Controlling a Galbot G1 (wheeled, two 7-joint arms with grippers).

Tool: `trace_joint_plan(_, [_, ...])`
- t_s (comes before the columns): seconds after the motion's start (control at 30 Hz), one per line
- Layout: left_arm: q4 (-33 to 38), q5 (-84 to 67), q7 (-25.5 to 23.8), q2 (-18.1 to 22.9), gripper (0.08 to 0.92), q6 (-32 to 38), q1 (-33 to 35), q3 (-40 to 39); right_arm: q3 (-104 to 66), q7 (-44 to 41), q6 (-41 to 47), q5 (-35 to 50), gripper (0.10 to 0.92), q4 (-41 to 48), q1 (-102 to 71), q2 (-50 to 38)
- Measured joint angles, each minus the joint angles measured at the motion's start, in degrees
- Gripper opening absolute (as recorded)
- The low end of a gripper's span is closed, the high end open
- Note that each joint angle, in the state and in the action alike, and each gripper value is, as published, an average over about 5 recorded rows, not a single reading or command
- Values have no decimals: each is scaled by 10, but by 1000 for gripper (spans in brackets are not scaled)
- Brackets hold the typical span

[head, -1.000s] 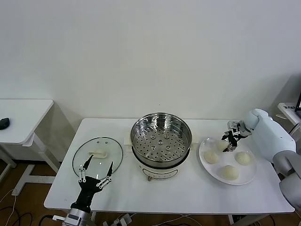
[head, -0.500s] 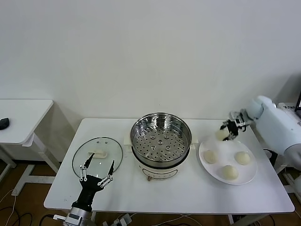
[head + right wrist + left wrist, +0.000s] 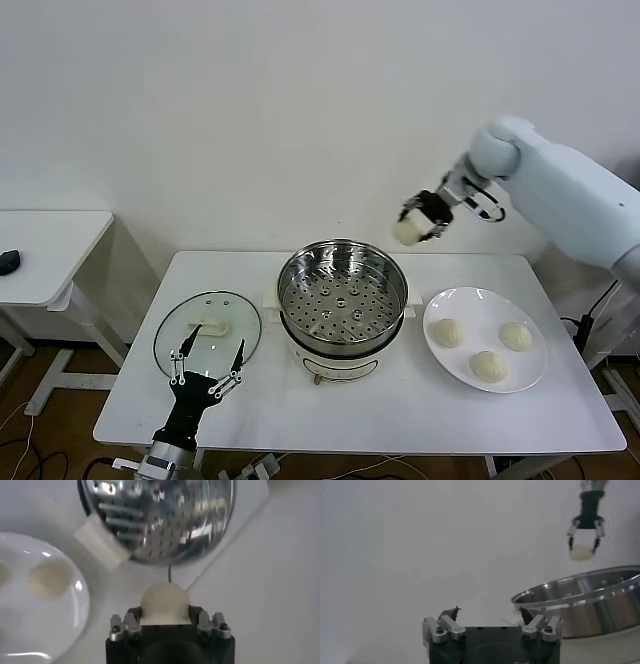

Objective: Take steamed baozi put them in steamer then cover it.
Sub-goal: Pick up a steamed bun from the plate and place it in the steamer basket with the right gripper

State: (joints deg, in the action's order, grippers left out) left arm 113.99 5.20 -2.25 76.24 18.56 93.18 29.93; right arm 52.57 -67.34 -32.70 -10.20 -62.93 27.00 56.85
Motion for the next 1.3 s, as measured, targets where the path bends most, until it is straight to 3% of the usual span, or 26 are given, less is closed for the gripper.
trace_joint_plan(0.37, [5, -3, 1, 0, 823, 1, 1, 0, 37, 25, -28, -61, 653, -14, -20, 68])
trace_joint_plan(0.9, [10, -15, 4, 2, 823, -1, 4, 7, 26, 54, -52, -170, 675, 33, -79, 132])
trace_joint_plan(1.3, [10, -20, 4, 1, 823, -2, 1, 12, 16, 50, -52, -184, 818, 35, -87, 134])
